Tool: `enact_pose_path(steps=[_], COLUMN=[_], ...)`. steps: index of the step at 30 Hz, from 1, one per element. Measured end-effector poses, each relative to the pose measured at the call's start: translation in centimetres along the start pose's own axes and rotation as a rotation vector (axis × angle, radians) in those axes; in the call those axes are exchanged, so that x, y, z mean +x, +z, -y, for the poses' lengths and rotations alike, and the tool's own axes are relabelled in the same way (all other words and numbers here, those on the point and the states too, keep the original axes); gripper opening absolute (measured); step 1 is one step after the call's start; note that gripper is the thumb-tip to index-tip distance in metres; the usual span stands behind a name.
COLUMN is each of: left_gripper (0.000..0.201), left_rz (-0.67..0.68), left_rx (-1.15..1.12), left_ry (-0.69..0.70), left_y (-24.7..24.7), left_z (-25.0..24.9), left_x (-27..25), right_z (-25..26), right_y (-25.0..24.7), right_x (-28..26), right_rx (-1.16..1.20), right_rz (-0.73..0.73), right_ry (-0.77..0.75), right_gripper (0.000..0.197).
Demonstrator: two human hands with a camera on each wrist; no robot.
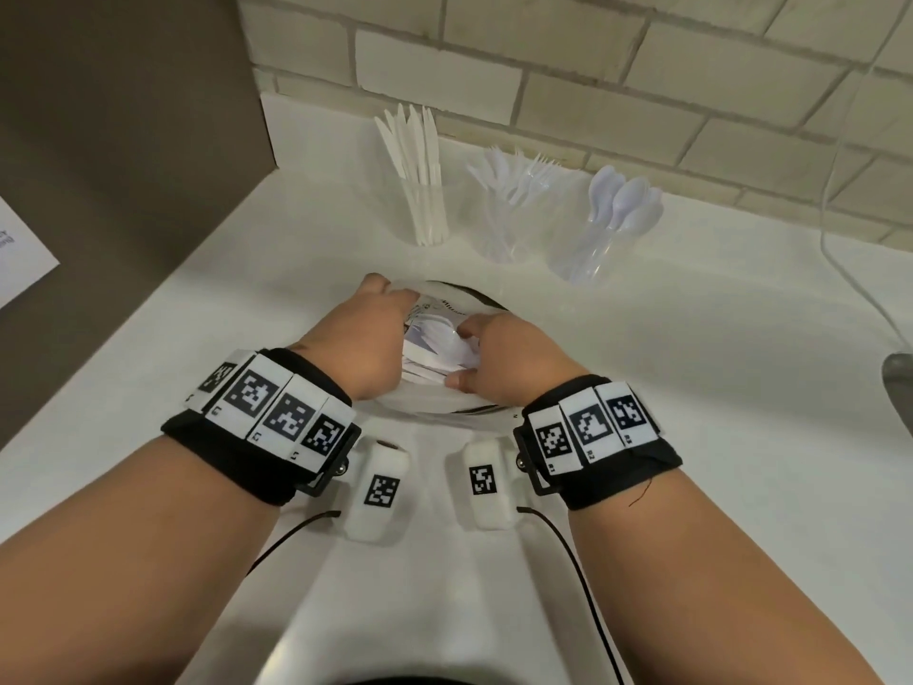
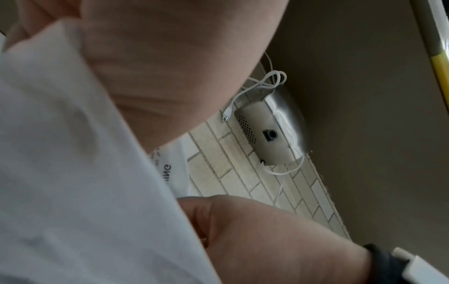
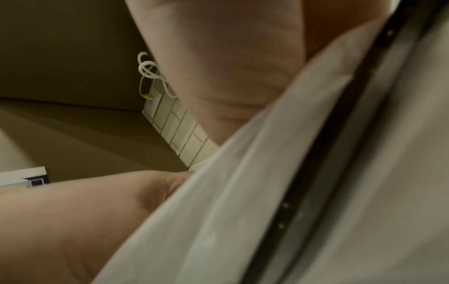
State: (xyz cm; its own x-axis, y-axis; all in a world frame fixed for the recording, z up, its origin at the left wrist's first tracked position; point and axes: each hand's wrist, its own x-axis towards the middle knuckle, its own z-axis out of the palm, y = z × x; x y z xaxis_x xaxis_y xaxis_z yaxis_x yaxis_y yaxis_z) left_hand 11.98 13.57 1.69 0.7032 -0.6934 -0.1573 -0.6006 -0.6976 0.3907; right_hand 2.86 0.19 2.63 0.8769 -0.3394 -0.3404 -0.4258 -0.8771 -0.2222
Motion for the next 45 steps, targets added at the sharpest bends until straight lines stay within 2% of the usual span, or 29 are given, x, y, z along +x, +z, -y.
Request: enact_pose_path(steps=[4, 7, 8, 12, 19, 24, 29, 34, 41, 45], left_gripper=[0.073, 0.073, 0.074, 0.073, 0.083, 0.078, 0.079, 0.073, 0.084, 0.077], left_rz=[-0.051, -0.037, -0.032, -0.019, 0.044, 0.039, 0.013, 0.029, 0.088, 0.082], left_rx=[-0.102, -0.102, -0.096, -0.105, 0.016, -0.011, -0.048, -0.088, -0.093, -0.072], left_ry=[0.037, 0.044, 0.049, 0.064, -0.065, -0.025, -0.037, 0.002, -0.072, -0.016], left_y=[0.0, 0.0, 0.0, 0.3, -0.1, 0.9, 0.6, 1.1, -0.3, 0.4], left_z=[0.3, 0.4, 0.4, 0.7, 1.8, 1.6, 2.1, 1.8, 2.6, 2.4], left_x=[-0.1, -0.1, -0.1, -0.2, 0.5, 0.9, 1.2, 1.2, 1.0, 0.7], right_z=[0.3, 0.4, 0.5, 0.7, 0.3, 0.2, -0.2, 0.5, -0.7, -1.0], right_y=[0.4, -0.1, -0.1, 0.3, -1.0, -0.5, -1.3, -0.4, -1.3, -1.0], right_x=[0.5, 0.7, 0.8, 1.0, 0.7, 0.2, 0.0, -0.3, -0.6, -0.8], right_rx=[-0.01, -0.019, -0.015, 0.059, 0.054, 0.166, 0.112, 0.221, 0.343, 0.517], right_rz=[0.01, 0.045, 0.046, 0.056, 0.05, 0.09, 0.149, 0.115, 0.115, 0.046], right_ry=[0.049, 0.07, 0.064, 0.048, 0.005, -0.018, -0.019, -0.058, -0.052, -0.108], right_gripper=[0.054, 0.03, 0.028, 0.053, 0.041, 0.045, 0.024, 0.039, 0.037, 0.037])
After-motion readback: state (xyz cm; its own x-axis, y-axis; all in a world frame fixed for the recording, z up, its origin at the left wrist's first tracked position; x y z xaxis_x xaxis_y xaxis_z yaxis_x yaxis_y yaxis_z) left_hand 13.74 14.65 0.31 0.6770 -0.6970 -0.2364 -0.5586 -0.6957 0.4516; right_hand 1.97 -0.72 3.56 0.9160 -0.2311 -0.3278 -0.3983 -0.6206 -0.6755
